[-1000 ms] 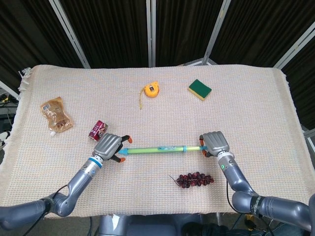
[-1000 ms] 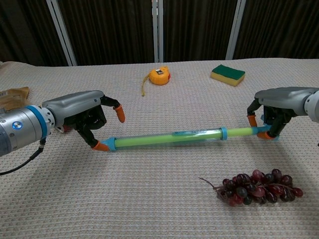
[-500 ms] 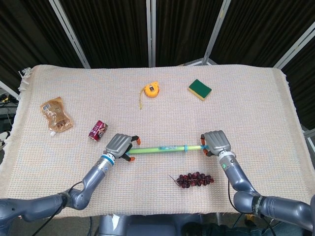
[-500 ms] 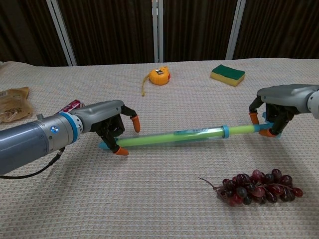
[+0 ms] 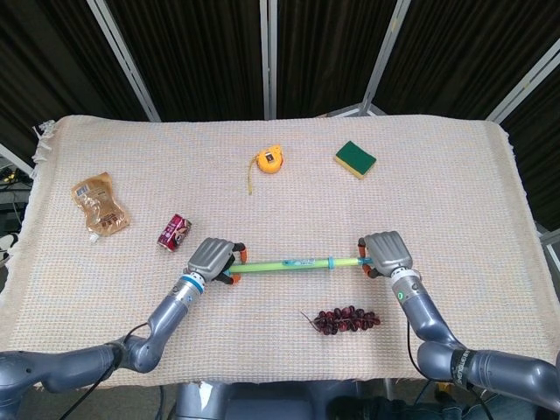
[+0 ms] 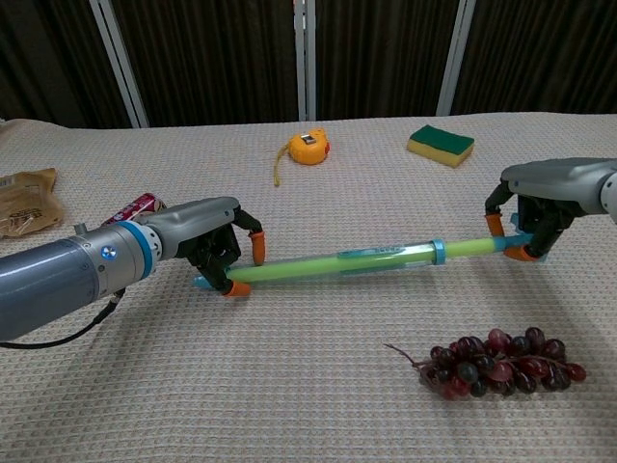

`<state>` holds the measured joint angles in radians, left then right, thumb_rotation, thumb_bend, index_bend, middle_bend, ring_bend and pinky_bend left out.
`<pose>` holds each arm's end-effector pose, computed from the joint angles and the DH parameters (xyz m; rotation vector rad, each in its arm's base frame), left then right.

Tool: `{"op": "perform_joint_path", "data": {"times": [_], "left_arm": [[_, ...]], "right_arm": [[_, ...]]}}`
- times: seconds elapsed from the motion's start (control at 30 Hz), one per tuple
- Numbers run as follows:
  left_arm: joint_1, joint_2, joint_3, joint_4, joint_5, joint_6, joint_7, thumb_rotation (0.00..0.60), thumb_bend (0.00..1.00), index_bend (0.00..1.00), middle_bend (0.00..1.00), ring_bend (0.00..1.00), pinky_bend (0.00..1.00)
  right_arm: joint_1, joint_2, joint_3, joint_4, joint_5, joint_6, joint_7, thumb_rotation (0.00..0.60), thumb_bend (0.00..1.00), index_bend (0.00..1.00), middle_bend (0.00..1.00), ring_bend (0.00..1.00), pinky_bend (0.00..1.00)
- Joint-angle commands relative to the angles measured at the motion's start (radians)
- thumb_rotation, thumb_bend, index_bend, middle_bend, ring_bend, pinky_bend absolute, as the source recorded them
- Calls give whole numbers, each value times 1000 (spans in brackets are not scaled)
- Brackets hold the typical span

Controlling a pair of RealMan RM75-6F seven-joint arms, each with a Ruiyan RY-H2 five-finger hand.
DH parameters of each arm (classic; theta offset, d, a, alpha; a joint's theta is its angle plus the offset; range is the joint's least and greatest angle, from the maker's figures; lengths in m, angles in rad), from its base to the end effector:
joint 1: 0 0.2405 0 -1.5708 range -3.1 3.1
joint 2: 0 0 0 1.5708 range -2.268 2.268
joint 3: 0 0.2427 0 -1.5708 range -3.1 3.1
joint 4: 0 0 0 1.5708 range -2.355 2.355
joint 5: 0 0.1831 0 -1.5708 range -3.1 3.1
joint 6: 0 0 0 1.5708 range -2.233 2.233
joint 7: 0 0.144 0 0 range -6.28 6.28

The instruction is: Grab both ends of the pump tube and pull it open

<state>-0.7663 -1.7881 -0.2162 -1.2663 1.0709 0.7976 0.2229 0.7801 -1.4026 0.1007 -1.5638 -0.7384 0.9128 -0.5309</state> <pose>-0.1286 0.3226 -0.0654 -1.9063 -1.2367 -0.9208 -0.1888 -0.3324 0.0378 1.7944 -1.0527 0.5731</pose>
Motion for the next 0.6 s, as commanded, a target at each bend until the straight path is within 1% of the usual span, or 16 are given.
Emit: {"op": "perform_joint_path", "data": {"times": [0.03,0.17,0.27,0.43,0.6], "left_arm": [[-1,0,2,1,-1,4,3,600,432,636,898,876,1000],[-3,3,4,2,-9,12,11,600,433,711,898,876,1000],[-3,10,5,-3,-14,18,16,600,434,744,898,876,1000],[4,37,11,-26,-20,26,20,600,435,770,898,877,1000],[18,81,29,-56,-16,36,25,600,435,783,898,876,1000]], "right_arm": [[0,1,-1,-1,0,1,0,600,484,688,1000,1000,1000],[-1,4,-2,-2,-2,4,6,600,484,692,1000,1000,1000],[-4,9,-3,-2,-13,9,10,600,485,694,1000,1000,1000],[-17,33,-3,-10,-39,19,32,600,485,697,1000,1000,1000],[-39,78,-2,-22,-69,34,63,600,485,702,1000,1000,1000]]}}
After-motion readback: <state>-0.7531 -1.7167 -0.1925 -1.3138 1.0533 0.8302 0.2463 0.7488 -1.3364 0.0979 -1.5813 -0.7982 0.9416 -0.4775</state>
